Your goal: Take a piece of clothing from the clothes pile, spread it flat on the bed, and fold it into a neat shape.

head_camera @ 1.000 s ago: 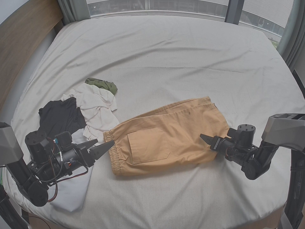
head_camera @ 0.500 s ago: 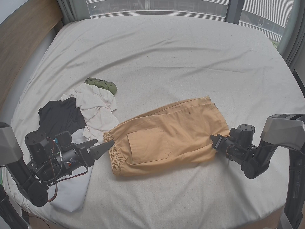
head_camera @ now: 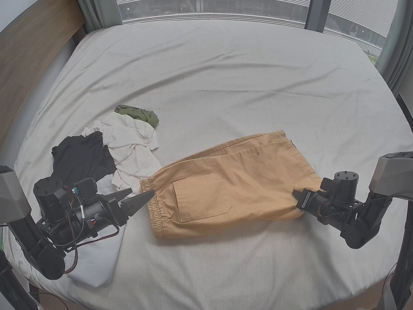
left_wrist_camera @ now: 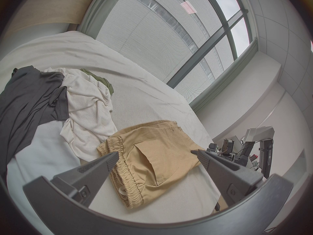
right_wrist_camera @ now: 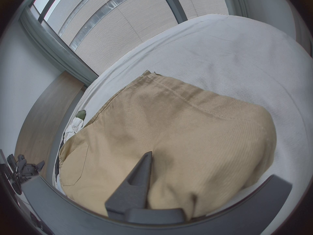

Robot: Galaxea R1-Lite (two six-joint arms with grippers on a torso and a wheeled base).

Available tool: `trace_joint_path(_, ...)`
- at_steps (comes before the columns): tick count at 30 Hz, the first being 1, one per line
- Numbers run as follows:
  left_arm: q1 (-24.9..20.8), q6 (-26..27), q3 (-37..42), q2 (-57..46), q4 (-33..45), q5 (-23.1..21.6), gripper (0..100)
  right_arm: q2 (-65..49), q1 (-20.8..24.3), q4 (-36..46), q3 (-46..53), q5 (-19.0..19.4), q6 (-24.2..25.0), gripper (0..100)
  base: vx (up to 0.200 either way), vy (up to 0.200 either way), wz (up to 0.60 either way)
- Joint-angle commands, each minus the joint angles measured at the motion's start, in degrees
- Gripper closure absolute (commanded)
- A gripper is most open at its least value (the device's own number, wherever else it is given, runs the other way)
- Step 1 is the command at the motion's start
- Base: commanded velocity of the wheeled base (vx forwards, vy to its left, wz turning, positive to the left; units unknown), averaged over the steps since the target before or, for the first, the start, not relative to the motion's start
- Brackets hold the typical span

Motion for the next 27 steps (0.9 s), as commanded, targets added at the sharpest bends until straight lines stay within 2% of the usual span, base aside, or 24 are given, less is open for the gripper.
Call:
trace_joint_path(1,0.00,-0.01,-0.02,-0.02,0.01,-0.05,0,-1.43,-0.66,-0.17,0.71,0.19,-0.14,100,0.000,0.000,0.00)
trace_joint_path(6,0.00,-0.01,-0.02,-0.02,0.01,-0.05,0,0.94,-1.45,-0.43,-0.17,0.37,-0.76,100,0.000,0.000,0.00)
trace_joint_path(7,0.00,-0.01,-0.02,-0.02,0.01,-0.05,0,1.21,-1.45,-0.87,-0.53,0.28,-0.76,0,0.000,0.000,0.00)
trace_joint_path(19,-0.09,-0.01,-0.02,-0.02,0.01,-0.05,0,2.18,-4.26,0.89,-2.20,0.01,-0.58,0,0.000,0.000,0.00)
trace_joint_path(27,0.09,-0.01,-0.02,-0.19,-0.08,-0.05,0,9.12,-2.33,0.98,-12.04,-0.07,3.28,0,0.000,0.000,0.00)
